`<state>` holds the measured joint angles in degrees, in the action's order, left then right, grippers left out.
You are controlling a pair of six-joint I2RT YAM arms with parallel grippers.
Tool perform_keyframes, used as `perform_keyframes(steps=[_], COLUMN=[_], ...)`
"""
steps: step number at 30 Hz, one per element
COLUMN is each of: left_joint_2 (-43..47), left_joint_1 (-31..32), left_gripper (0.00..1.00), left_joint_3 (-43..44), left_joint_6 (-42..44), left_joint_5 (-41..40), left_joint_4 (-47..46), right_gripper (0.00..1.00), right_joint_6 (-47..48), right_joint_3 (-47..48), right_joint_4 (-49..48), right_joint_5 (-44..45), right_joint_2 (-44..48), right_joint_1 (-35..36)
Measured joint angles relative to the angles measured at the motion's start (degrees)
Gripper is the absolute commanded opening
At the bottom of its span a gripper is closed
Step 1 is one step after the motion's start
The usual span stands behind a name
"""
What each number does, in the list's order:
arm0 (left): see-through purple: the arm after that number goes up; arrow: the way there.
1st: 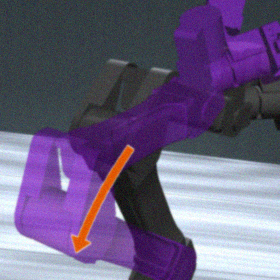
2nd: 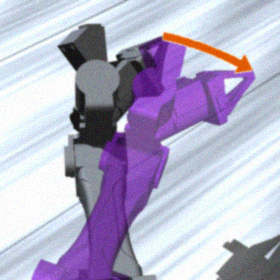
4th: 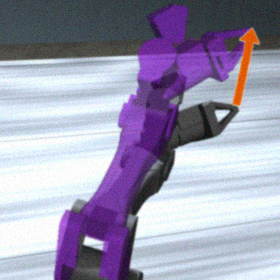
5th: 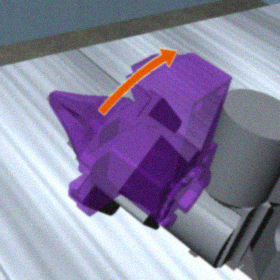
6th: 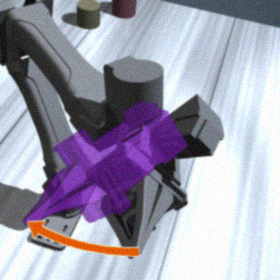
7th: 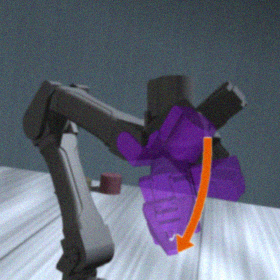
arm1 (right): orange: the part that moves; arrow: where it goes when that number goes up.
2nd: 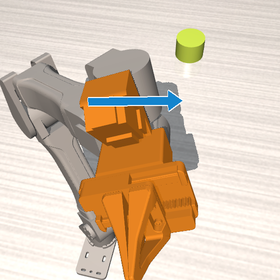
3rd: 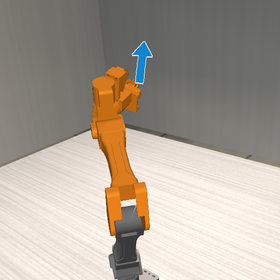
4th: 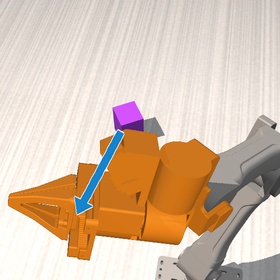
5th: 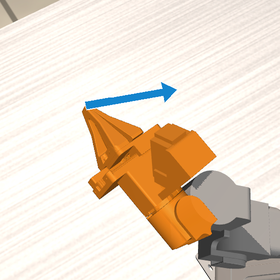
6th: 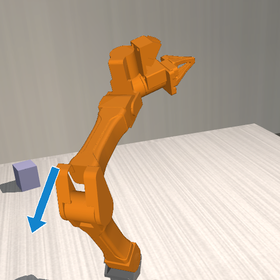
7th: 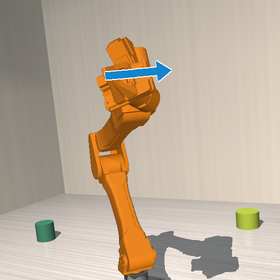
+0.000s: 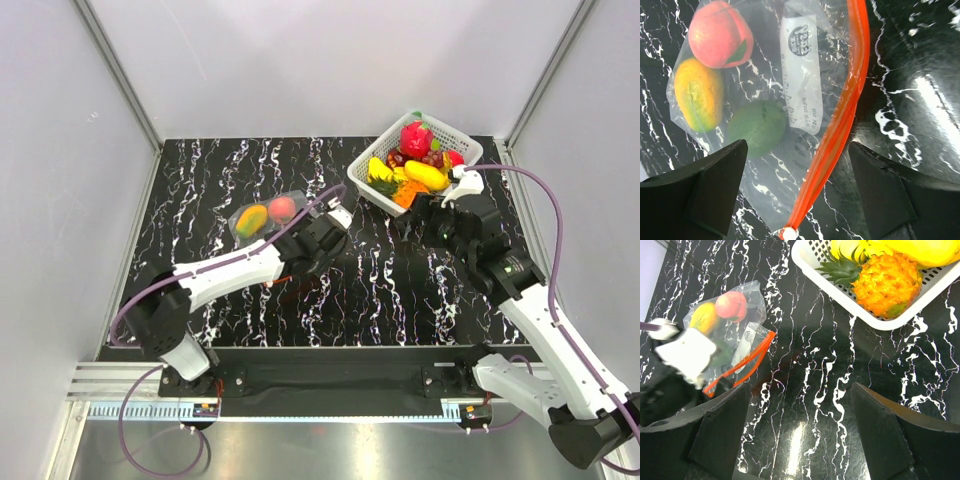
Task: Place the food in the zip-top bag and seal the zipper
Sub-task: Pick up the zipper food storage bag at the center of the board.
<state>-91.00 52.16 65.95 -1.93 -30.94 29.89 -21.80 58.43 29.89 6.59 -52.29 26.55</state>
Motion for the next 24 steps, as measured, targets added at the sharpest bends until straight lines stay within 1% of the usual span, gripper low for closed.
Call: perform_keyframes(steps=[3,7,8,10,11,12,13,15,20,24], left_joint_2=[-2.4,-6.2,-6.9,-8.3,-8.7,-8.9,-9.0,-9.0,-8.9,-7.8], left_joint_1=[0.1,0.1,0.1,0.1,0.1,0.1,0.1,0.1,0.1,0.1], left_gripper=[0.82,0.64,0.53,0.39,0.27,0.18,0.11,0.0,0.0,0.0], left_joint_3=[0.0,0.2,0.2,0.4,0.5,0.7,0.9,1.4,2.8,4.6], left_joint_6=[0.4,0.6,0.5,-0.2,-0.4,-0.9,-1.3,-1.7,-2.9,-4.1], left_joint_5=[-1.7,-4.9,-5.7,-8.2,-9.8,-10.8,-11.9,-13.6,-14.3,-12.8], left_joint_4=[-0.1,0.1,0.2,0.6,0.9,1.3,1.7,2.4,3.8,6.5], right_gripper=[0.89,0.89,0.89,0.89,0.89,0.89,0.89,0.89,0.85,0.82], right_joint_6=[0.0,0.0,0.0,-0.1,-0.1,-0.1,-0.3,-0.4,-0.4,0.4], right_joint_3=[0.0,0.0,0.0,0.0,0.0,0.0,0.0,0.0,-0.1,0.3], right_joint_4=[0.0,0.0,0.0,0.0,0.0,0.0,0.0,0.0,0.0,-0.3], right_joint_5=[0.0,0.0,0.0,0.0,0.0,0.0,0.0,0.0,-0.2,-0.9], right_joint_2=[0.6,1.4,1.5,1.7,1.9,2.1,2.3,2.5,0.9,-4.4], right_joint_1=[0.0,0.0,0.0,0.0,0.0,0.0,0.0,0.0,-0.1,-0.8])
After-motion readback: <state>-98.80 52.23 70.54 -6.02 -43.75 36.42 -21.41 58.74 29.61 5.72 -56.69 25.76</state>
